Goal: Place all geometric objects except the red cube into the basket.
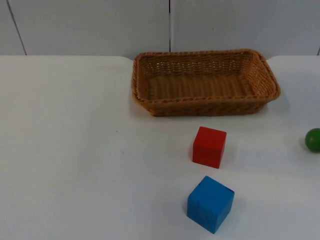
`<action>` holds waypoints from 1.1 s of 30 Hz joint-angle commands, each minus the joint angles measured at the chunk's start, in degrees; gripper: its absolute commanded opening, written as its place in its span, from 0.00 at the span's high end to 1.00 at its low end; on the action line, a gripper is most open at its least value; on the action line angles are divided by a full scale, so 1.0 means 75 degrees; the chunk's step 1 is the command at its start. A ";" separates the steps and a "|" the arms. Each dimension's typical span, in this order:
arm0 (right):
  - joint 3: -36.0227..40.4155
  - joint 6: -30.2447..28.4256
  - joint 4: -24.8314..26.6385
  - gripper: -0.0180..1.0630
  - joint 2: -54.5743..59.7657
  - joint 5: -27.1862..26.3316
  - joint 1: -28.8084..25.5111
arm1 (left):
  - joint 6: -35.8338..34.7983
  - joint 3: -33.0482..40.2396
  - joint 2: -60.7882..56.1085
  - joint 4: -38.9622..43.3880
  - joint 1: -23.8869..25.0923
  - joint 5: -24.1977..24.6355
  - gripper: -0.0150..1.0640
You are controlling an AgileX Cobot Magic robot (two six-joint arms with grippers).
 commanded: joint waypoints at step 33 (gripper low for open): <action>-0.0048 -0.0049 -0.0037 0.01 0.0267 0.0236 -0.0030 | 0.0473 -0.0609 0.6647 -0.2062 -0.5913 -0.2180 0.01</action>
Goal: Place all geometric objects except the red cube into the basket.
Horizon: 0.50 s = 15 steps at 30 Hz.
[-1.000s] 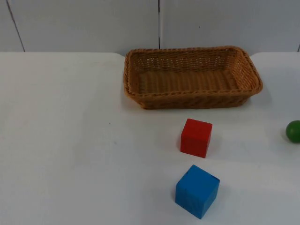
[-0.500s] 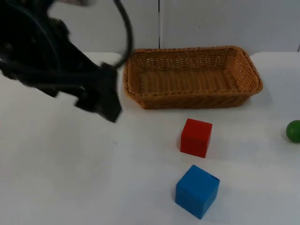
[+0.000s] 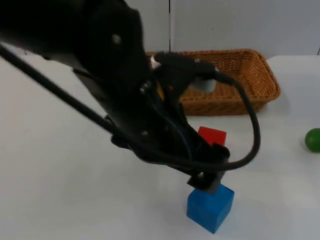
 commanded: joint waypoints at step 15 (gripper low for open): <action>-0.0048 -0.0207 -0.0037 0.01 -0.0009 0.0080 -0.0030 | -0.1686 -0.0932 0.1704 0.0941 -0.0603 -0.0357 0.01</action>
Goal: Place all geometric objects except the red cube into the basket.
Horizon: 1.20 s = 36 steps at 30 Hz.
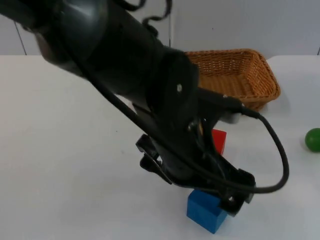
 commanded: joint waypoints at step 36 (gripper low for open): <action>-0.0048 -0.0120 -0.0069 0.01 -0.0042 -0.0013 -0.0030 | -0.1105 -0.0264 -0.0492 0.2091 -0.0346 0.0343 0.99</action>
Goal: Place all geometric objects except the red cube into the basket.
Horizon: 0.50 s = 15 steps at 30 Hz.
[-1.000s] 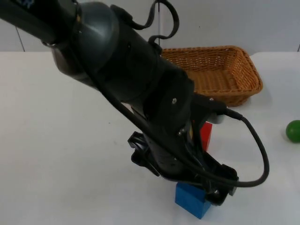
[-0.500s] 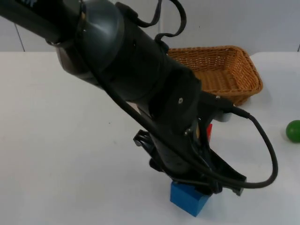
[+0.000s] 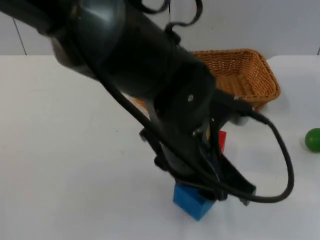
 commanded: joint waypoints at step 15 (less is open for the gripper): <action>-0.0048 -0.0120 -0.0020 0.01 -0.0042 -0.0059 -0.0014 | -0.1556 -0.2059 -0.1771 0.4244 0.0030 -0.0019 0.99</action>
